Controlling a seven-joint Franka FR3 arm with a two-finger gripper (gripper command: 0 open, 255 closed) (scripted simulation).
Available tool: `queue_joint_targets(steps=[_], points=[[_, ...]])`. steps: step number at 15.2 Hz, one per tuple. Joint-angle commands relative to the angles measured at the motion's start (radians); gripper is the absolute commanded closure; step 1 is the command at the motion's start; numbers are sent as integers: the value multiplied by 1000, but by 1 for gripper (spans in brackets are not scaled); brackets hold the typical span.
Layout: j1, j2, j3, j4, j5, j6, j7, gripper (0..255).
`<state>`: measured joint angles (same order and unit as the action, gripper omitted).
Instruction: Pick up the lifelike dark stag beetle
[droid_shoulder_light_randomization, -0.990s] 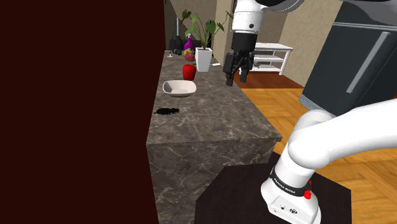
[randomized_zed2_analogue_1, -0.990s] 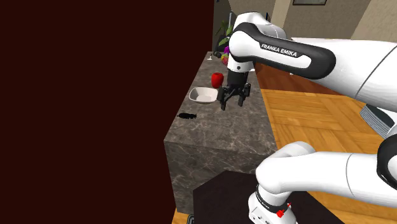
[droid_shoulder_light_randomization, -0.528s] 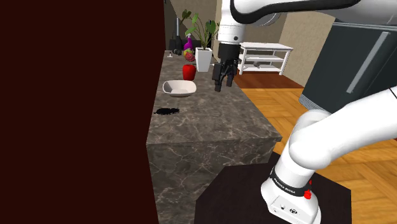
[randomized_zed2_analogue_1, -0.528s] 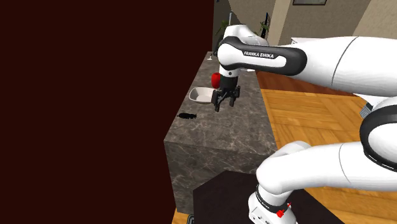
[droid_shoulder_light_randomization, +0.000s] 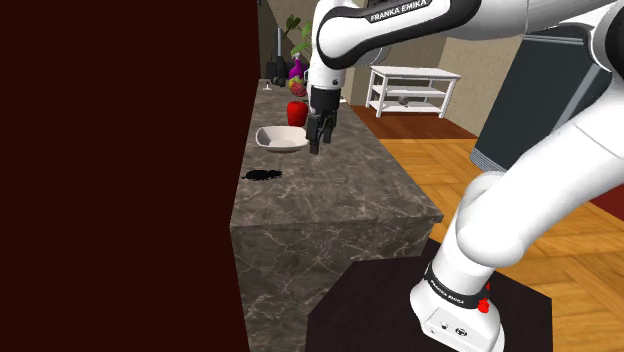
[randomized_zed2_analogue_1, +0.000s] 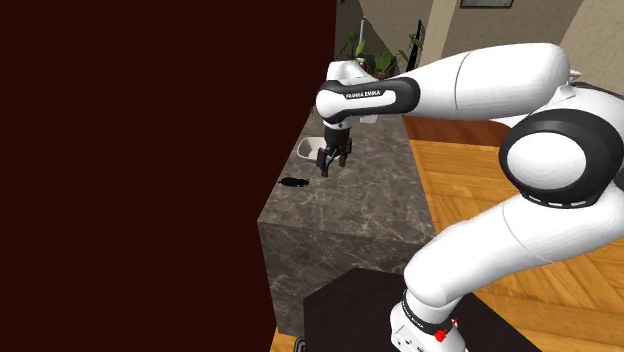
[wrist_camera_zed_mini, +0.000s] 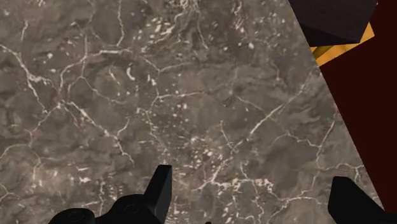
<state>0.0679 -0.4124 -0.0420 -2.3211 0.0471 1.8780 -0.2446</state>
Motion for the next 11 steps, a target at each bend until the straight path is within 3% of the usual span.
queue_joint_targets(steps=[1,11], points=[[12,75,-3,34,-4,49,-47,0],[56,438,12,249,-15,230,-252,0]])
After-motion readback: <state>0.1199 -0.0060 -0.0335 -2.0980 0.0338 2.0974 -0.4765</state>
